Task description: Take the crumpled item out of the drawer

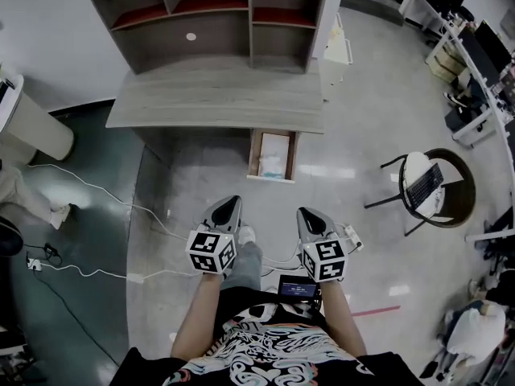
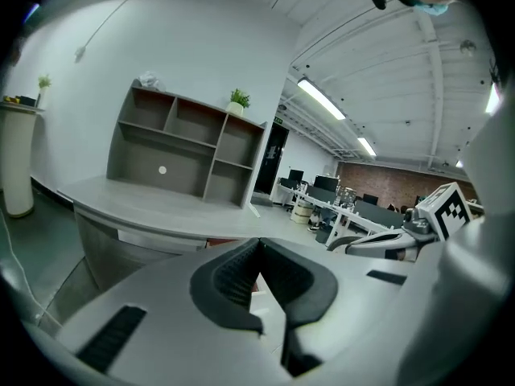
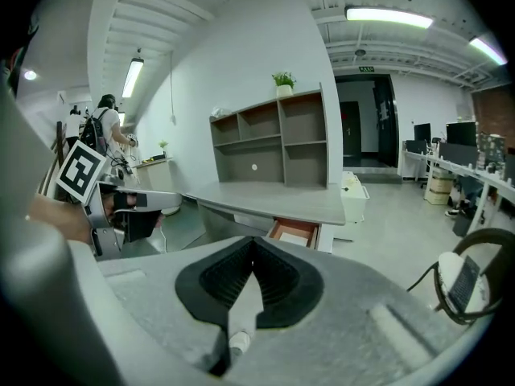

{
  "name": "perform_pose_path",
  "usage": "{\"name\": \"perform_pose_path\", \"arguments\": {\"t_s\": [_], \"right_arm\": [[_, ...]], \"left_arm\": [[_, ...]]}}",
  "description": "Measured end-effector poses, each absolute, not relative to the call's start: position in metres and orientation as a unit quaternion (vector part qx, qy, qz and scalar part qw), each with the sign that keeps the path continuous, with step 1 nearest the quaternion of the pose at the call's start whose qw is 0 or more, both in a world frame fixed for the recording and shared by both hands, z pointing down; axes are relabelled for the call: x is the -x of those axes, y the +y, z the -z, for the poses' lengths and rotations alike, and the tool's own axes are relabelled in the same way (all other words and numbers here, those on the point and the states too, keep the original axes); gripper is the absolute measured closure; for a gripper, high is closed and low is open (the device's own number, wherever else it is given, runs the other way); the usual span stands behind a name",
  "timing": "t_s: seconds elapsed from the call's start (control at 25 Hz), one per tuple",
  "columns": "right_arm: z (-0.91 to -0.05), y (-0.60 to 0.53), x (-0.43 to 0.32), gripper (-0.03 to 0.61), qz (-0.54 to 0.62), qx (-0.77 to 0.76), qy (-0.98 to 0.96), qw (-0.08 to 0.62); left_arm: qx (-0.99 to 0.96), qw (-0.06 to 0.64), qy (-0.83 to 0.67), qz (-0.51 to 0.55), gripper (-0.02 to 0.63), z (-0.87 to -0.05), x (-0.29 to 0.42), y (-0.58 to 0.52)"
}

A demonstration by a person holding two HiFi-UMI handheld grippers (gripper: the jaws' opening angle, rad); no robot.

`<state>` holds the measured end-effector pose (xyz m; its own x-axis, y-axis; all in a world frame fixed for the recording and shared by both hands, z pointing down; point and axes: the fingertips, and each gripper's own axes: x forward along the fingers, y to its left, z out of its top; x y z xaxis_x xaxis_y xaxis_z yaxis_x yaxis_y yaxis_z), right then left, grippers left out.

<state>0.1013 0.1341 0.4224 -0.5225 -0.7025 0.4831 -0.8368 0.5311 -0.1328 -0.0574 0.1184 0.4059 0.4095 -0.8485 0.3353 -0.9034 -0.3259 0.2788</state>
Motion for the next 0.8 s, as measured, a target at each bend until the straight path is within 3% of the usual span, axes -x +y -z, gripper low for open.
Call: {"name": "perform_pose_path", "arguments": {"t_s": [0.4,0.8], "right_arm": [[-0.454,0.006,-0.067,0.574,-0.212,-0.471,-0.825,0.227],[-0.44,-0.038,-0.059,0.574,-0.197,-0.473,-0.827,0.231]], "left_arm": [[-0.822,0.253,-0.501,-0.09,0.609,-0.438,0.093,-0.025],[-0.837,0.253,-0.477,-0.091,0.609,-0.44,0.096,-0.072]]}}
